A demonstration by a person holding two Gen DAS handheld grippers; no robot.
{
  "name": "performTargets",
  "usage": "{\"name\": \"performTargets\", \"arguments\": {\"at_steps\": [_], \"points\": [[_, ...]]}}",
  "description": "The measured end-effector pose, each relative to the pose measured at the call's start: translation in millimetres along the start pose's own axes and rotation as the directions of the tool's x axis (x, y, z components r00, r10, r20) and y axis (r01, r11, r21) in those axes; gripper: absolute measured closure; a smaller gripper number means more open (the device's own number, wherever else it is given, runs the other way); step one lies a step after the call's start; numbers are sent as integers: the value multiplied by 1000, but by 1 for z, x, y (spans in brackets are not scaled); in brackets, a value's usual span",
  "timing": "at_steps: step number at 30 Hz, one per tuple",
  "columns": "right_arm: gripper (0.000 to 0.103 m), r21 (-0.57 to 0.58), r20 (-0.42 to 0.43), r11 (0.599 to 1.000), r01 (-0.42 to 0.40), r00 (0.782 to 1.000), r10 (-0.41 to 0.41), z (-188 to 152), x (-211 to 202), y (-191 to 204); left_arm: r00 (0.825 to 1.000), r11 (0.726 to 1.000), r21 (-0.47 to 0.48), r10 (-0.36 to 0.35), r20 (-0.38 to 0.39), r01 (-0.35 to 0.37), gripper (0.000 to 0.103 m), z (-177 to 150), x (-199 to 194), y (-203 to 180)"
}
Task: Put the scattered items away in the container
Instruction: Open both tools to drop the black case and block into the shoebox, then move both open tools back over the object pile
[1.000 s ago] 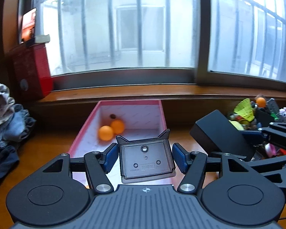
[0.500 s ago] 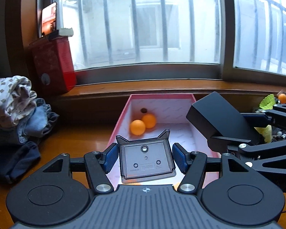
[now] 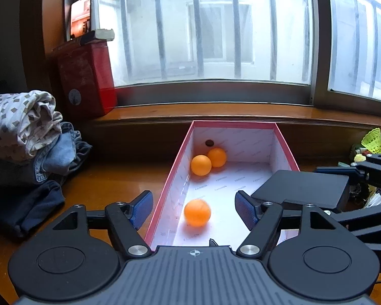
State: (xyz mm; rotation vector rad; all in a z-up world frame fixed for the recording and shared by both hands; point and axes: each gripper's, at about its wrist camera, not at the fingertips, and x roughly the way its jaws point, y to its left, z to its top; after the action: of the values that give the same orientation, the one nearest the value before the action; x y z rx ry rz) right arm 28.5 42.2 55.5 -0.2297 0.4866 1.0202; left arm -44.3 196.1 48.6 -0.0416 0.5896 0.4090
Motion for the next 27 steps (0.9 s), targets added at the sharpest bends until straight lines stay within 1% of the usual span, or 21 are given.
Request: {"name": "performTargets", "arguments": {"at_steps": [5,10,14,18,20,23,27], "points": [[41,-6,5,1000,-2,1000,2,-2,-2,5,1000,1000,-9,15,8,-14,27,-2,-8,3],[38,-9,17,1000,-8,1000,8,-4,-7,10,1000,1000,-17,26,14,-26,26,-6,-17,5],[36,-13,28,1000,4,1000,-4,-7,-14,15,1000,1000,-17,18,16,-18,24,-8,-22,4],[35,-6,41,999,46,998,-45,-14,-29,15,999,1000,8,-25,28,25,23,-8,-26,-5],[33,10,44,997,76,996,-76,-20,-39,12,998,998,28,-55,41,54,19,-6,-29,-12],[32,54,42,990,131,990,-133,-33,-55,2,992,993,73,-102,68,98,16,-3,-32,-31],[29,122,20,973,195,980,-199,-51,-75,-17,983,979,132,-167,72,156,16,-1,-33,-63]]}}
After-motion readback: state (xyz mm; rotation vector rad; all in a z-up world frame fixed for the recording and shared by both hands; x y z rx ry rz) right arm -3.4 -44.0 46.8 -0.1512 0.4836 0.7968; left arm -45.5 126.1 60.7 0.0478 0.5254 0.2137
